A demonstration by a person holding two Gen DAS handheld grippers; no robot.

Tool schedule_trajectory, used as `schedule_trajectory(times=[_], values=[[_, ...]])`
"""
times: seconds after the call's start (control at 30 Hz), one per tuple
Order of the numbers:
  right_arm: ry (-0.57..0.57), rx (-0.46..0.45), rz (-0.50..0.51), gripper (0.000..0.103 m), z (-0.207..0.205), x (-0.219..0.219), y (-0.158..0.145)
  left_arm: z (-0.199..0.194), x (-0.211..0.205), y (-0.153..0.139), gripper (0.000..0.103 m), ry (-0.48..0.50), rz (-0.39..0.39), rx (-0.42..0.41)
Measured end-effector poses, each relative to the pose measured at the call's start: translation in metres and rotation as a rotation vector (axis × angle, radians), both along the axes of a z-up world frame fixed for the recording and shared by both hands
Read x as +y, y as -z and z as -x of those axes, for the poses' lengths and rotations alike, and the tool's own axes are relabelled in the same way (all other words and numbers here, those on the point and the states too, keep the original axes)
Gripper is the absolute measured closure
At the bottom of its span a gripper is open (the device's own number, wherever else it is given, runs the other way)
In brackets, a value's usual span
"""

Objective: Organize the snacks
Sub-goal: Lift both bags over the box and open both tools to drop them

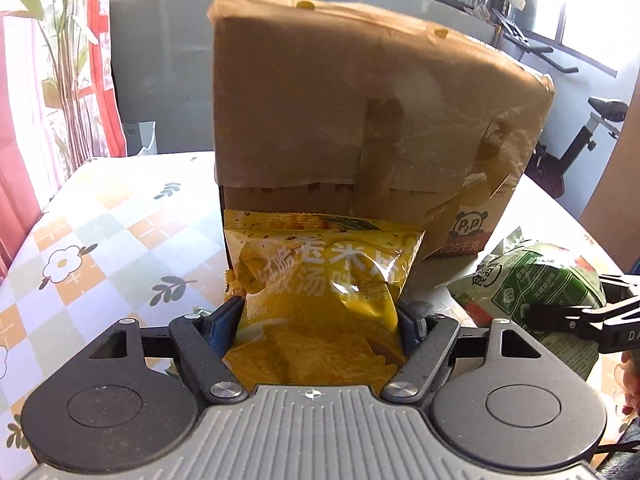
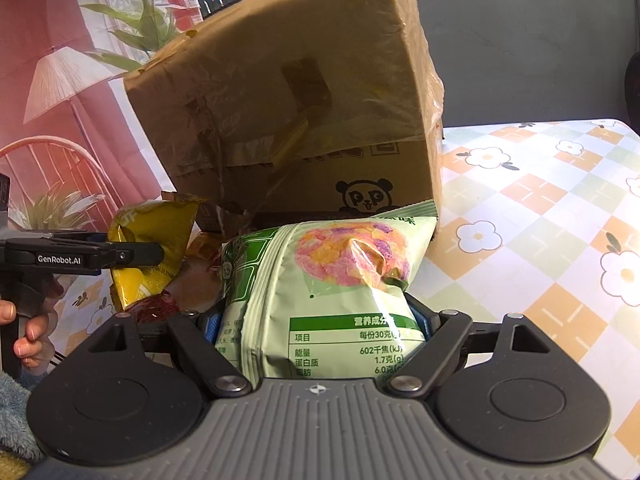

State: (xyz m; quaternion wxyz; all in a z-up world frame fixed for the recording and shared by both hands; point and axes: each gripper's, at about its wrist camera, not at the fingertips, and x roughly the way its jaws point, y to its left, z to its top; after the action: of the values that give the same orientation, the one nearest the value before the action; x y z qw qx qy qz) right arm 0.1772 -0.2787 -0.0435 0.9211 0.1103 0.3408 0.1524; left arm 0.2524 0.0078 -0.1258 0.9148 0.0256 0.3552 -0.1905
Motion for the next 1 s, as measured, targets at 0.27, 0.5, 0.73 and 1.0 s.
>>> schedule_trajectory(times=[0.27, 0.5, 0.73, 1.0], values=[[-0.016, -0.099, -0.061, 0.02, 0.021, -0.013, -0.04, 0.023, 0.025, -0.039, 0.025, -0.073, 0.064, -0.064], [-0.021, -0.235, -0.062, 0.02, 0.034, -0.016, -0.094, 0.033, 0.03, -0.095, 0.025, -0.07, 0.089, -0.252], [-0.002, -0.385, -0.07, 0.02, 0.005, -0.017, -0.154, 0.015, 0.019, -0.137, 0.025, -0.062, 0.106, -0.349], [0.044, -0.455, 0.048, 0.02, -0.078, -0.004, -0.187, -0.045, -0.016, -0.166, 0.024, -0.029, 0.072, -0.427]])
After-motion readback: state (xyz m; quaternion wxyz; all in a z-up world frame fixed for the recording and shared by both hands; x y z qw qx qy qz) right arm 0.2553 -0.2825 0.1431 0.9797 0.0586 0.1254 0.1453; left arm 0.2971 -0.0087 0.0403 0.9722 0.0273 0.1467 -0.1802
